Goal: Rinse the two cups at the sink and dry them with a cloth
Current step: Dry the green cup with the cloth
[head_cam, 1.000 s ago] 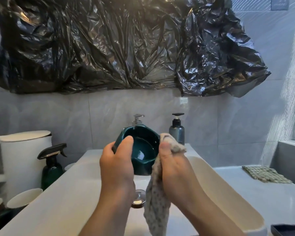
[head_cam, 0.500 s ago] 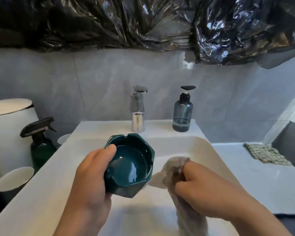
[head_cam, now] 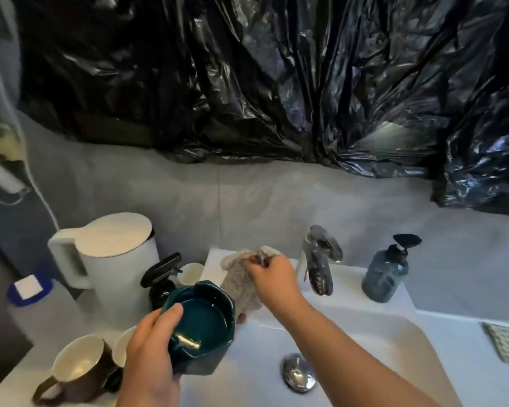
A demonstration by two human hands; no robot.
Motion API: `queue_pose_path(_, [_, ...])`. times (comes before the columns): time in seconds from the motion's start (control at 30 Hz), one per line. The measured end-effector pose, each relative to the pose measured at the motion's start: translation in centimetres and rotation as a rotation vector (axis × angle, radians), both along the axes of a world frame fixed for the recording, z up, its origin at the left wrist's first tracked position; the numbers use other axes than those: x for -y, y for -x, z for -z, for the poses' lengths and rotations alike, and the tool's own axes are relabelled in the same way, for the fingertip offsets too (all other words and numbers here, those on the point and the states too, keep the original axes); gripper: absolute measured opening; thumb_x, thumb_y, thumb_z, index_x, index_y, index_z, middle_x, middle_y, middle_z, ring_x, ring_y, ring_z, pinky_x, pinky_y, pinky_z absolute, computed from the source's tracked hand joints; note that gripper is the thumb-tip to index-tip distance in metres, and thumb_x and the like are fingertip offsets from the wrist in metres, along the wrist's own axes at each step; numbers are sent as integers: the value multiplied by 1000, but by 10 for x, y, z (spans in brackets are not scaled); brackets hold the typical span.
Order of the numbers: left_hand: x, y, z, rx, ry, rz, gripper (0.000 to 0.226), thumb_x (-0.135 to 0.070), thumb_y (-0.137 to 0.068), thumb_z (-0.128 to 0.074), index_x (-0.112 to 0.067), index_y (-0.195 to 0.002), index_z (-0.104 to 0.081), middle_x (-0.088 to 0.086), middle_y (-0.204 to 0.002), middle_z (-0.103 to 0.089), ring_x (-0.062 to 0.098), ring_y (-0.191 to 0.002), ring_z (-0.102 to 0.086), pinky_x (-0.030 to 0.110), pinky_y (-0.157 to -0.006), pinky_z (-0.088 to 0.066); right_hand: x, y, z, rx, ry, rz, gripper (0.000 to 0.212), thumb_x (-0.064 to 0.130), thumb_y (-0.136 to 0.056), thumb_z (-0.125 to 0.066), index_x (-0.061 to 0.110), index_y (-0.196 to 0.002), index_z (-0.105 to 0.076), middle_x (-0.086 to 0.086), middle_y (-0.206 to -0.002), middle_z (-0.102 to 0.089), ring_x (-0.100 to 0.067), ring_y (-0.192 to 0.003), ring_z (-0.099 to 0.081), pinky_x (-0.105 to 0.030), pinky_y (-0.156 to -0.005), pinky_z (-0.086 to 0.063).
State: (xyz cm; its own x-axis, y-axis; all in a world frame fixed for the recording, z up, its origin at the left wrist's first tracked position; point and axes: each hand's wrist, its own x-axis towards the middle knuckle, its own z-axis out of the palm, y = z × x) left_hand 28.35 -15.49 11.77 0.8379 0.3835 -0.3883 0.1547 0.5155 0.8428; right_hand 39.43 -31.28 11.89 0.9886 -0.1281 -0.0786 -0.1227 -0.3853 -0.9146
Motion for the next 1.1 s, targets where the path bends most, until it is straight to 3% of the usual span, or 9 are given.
queue_pose_path(0.17, [-12,-9,-5,-42,9,5,24,-23,-90,-66,-14,-112,-65,19,-115,-65,42,-107,-61,46,-71,-56,-21,-61,23,-137,-511,168,10,10,-94,-60,10,-102,-65,-14,-111,-70,-29,-101,-67,-50,-94,-57])
queue_pose_path(0.27, [-16,-9,-4,-59,17,15,20,-22,-88,-68,-18,-108,-67,16,-113,-65,40,-105,-61,46,-73,-55,-18,-70,36,-296,-649,194,23,10,-97,-55,8,-118,-62,-14,-114,-69,-26,-92,-68,-40,-84,-59])
queue_pose_path(0.37, [-17,-7,-4,-72,41,35,21,-22,-88,-67,-17,-108,-68,16,-113,-65,40,-106,-61,48,-77,-55,-11,-62,30,-385,-304,120,15,16,-101,-49,9,-110,-58,-13,-96,-65,-23,-68,-64,-28,-56,-57])
queue_pose_path(0.5, [-19,-8,-2,-84,46,61,22,-21,-88,-65,-16,-110,-68,17,-116,-64,41,-108,-60,48,-76,-55,-2,-66,24,-317,174,4,21,25,-99,-49,10,-87,-58,-11,-85,-66,-26,-75,-67,-36,-70,-61])
queue_pose_path(0.67, [-18,-9,-2,-61,85,106,33,-27,-80,-69,-17,-112,-70,17,-119,-64,42,-112,-59,48,-78,-56,-7,-63,38,-172,22,95,22,24,-95,-54,10,-79,-58,-14,-76,-68,-32,-70,-70,-41,-67,-63])
queue_pose_path(0.77, [-18,-11,0,-40,91,111,34,-26,-81,-67,-15,-113,-70,17,-116,-66,37,-108,-62,41,-71,-53,-11,-55,46,26,209,117,27,30,-95,-58,16,-73,-53,-6,-71,-64,-24,-68,-67,-39,-65,-57])
queue_pose_path(0.87, [-17,-14,-1,-15,110,79,26,-22,-89,-63,-12,-112,-71,16,-113,-70,33,-104,-65,38,-71,-53,-17,-58,48,10,284,-5,19,27,-96,-58,13,-104,-68,-5,-93,-69,-23,-80,-65,-33,-68,-52])
queue_pose_path(0.93, [-17,-16,1,-21,127,64,25,-23,-90,-63,-12,-111,-71,15,-113,-71,34,-107,-65,39,-74,-52,-17,-64,48,-154,207,-57,32,19,-97,-52,12,-127,-61,-12,-110,-65,-32,-93,-65,-45,-80,-59])
queue_pose_path(1.1, [-13,-14,-9,-25,176,45,29,-24,-90,-64,-11,-116,-69,17,-114,-71,33,-104,-66,38,-74,-52,-16,-30,20,-137,225,-76,31,17,-94,-53,4,-121,-60,-12,-108,-65,-30,-88,-62,-44,-79,-56])
